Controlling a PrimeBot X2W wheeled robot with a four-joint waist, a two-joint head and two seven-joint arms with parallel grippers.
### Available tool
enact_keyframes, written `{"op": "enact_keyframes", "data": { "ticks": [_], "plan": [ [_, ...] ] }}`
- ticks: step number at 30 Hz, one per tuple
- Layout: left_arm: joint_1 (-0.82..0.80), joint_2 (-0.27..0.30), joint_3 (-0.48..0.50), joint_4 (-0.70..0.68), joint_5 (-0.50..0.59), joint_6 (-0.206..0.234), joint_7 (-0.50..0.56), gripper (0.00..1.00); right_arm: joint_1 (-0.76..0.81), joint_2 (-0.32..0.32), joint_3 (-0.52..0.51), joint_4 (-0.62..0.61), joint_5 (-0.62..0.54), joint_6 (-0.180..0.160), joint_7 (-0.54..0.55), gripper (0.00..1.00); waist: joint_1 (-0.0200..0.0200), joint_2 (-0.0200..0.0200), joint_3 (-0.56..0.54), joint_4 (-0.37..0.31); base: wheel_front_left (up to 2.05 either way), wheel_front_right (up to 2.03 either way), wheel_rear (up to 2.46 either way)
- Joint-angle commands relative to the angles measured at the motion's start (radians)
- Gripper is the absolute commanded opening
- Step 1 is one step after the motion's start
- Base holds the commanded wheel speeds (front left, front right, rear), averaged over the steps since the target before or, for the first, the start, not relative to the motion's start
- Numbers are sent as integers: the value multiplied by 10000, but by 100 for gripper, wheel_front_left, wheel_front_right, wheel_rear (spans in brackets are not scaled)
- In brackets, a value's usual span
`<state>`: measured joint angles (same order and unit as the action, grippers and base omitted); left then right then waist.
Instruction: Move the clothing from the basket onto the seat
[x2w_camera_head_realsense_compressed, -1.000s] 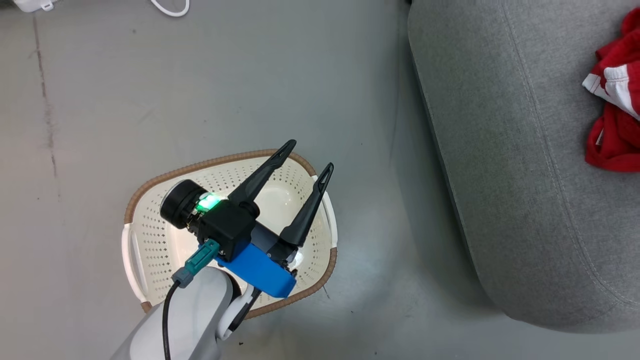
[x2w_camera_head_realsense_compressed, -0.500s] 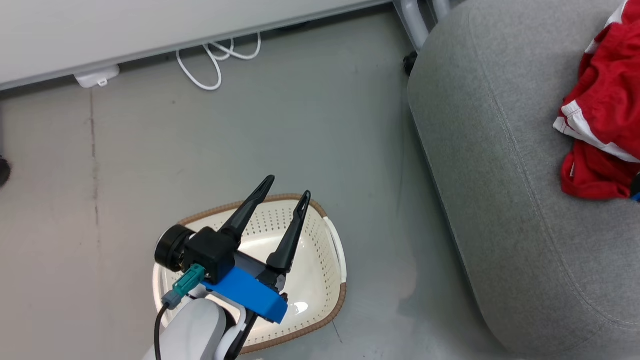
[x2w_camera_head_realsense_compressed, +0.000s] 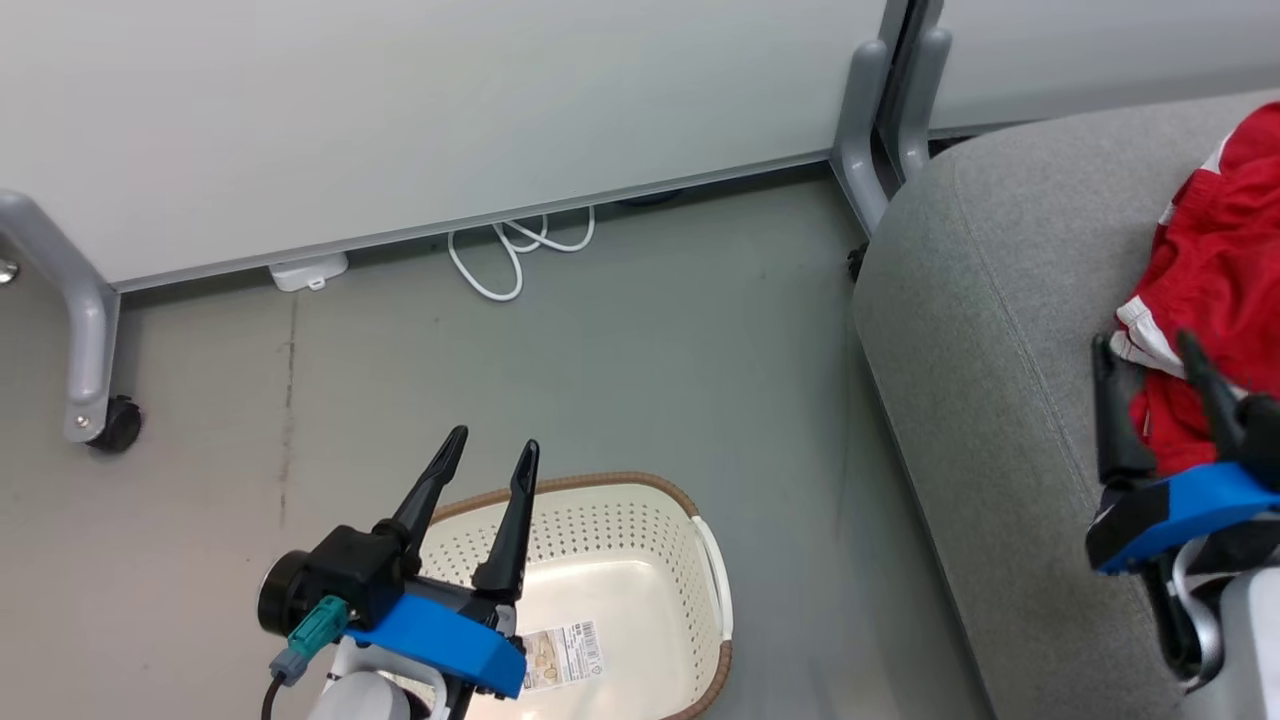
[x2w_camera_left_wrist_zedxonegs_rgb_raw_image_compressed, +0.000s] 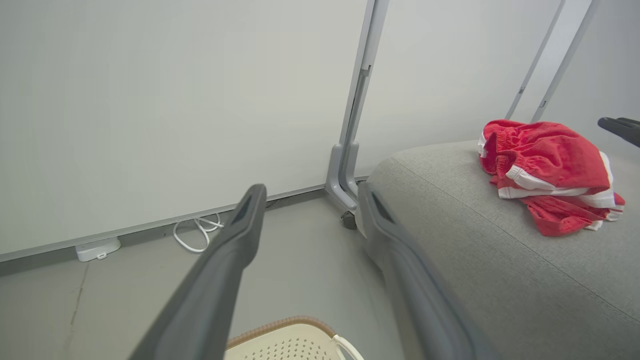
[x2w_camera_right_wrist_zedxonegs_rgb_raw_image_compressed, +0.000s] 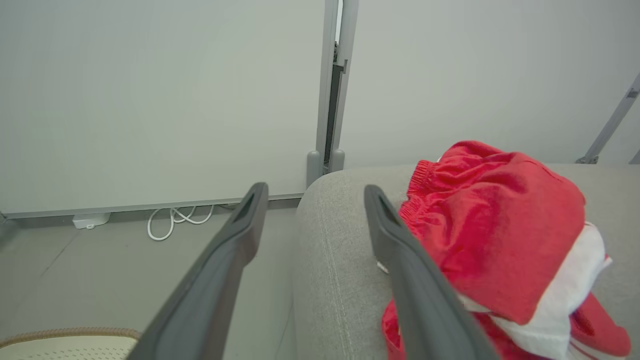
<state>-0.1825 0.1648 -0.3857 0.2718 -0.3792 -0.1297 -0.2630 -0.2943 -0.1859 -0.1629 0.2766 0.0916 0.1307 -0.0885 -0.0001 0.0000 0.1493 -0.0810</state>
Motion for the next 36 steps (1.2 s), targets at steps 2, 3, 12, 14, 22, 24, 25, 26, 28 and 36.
{"op": "enact_keyframes", "data": {
  "ticks": [2, 3, 12, 14, 22, 24, 25, 26, 28, 36],
  "plan": [
    [272, -47, 306, 51, 109, -13, -26, 100, 599, 258, 315, -373, 178, 1, 163, 100, 1, 0, -404, 335, 0, 0, 0],
    [360, -82, 428, 54, 128, -13, -26, 100, 768, 325, 457, -538, 227, 1, 208, 100, 1, 0, -487, 397, 0, 0, 0],
    [1067, -240, 1243, 245, 256, -14, -27, 100, 2119, 900, 905, -1472, 250, 1, 410, 100, 1, 0, -1134, 1041, 0, 0, 0],
    [1197, -260, 1426, 306, 265, -14, -26, 100, 2317, 1005, 902, -1568, 188, 1, 403, 100, 1, 0, -1227, 1158, 0, 0, 0],
    [1534, -358, 2145, 457, 355, -14, -26, 100, 2745, 1265, 930, -1714, 104, 1, 319, 100, 1, 0, -1421, 1373, 0, 0, 0],
    [1584, -381, 2261, 513, 381, -14, -26, 100, 2819, 1300, 947, -1723, 68, 1, 297, 100, 1, 0, -1451, 1408, 0, 0, 0],
    [1586, -383, 2308, 546, 383, -14, -26, 100, 2853, 1309, 947, -1724, 62, 1, 289, 100, 1, 0, -1461, 1421, 0, 0, 0],
    [1586, -392, 2344, 586, 398, -14, -26, 100, 2880, 1320, 949, -1717, 67, 1, 289, 100, 1, 0, -1471, 1430, 0, 0, 0],
    [1603, -397, 2381, 639, 406, -14, -26, 100, 2909, 1334, 936, -1709, 50, 1, 282, 100, 1, 0, -1487, 1439, 0, 0, 0],
    [1686, -437, 2462, 736, 466, -14, -26, 100, 3014, 1359, 918, -1786, 28, 1, 338, 100, 1, 0, -1489, 1433, 0, 0, 0]
  ]
}}
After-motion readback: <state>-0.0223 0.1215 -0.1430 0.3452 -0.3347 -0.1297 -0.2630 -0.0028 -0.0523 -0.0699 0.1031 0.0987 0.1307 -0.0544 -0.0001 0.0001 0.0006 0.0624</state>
